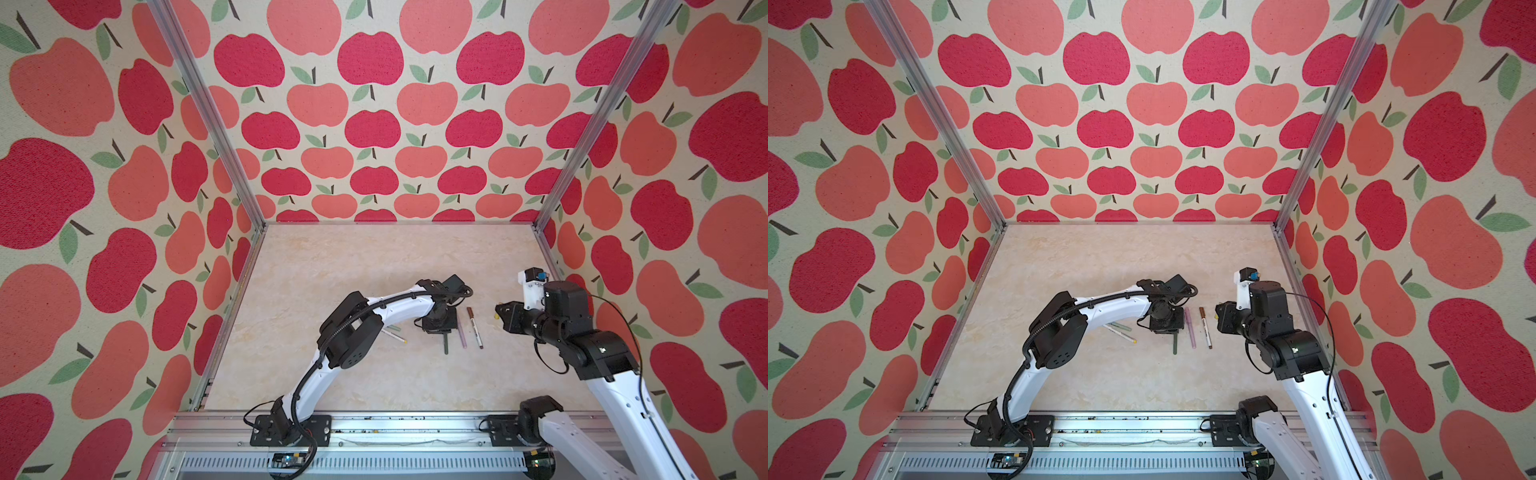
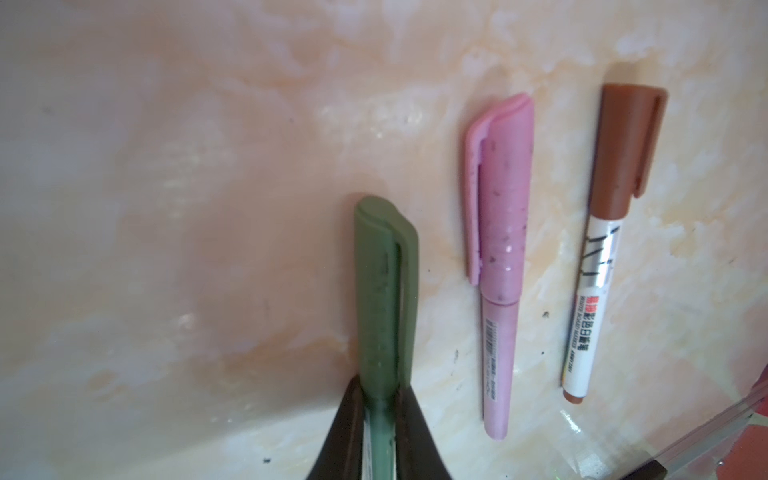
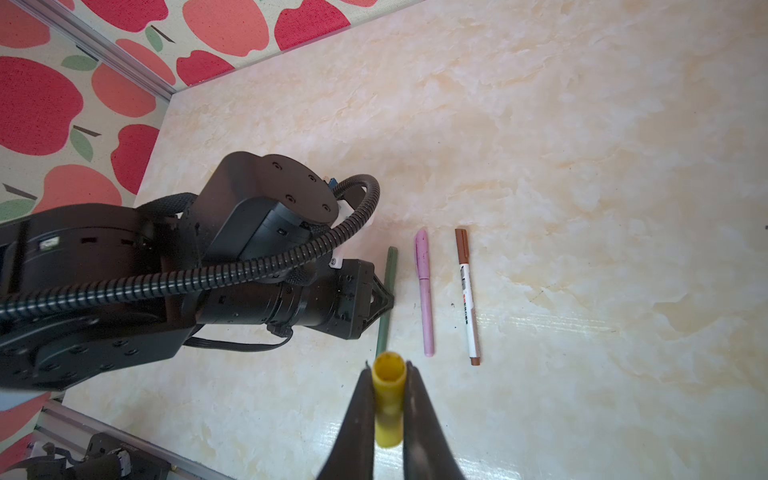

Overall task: Insert the pens into the pen caps
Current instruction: 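Set the green pen flat on the table and open the left gripper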

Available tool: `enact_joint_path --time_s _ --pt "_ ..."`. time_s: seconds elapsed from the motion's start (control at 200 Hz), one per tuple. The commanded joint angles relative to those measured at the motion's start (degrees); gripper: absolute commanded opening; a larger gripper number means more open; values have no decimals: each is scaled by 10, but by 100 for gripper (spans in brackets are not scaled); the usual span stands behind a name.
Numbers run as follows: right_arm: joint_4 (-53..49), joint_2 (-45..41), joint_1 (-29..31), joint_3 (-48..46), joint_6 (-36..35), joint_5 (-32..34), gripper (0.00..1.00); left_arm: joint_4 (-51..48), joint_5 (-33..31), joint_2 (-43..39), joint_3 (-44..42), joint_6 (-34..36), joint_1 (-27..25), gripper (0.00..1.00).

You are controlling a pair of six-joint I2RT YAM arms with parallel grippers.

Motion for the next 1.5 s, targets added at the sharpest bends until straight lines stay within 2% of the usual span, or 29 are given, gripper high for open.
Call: enact_joint_path --time_s 0.0,0.875,1.391,1.496 --pt "-1 -10 -4 -6 7 -6 13 -23 -34 51 -44 -29 15 14" --pt "-8 -20 -4 -9 1 3 13 -2 -34 31 -85 -54 38 9" --pt "-2 -16 -4 -10 2 3 14 -1 -34 13 -118 -41 43 12" --pt "-1 -17 -4 -11 2 2 14 -1 -32 15 -119 -41 43 16"
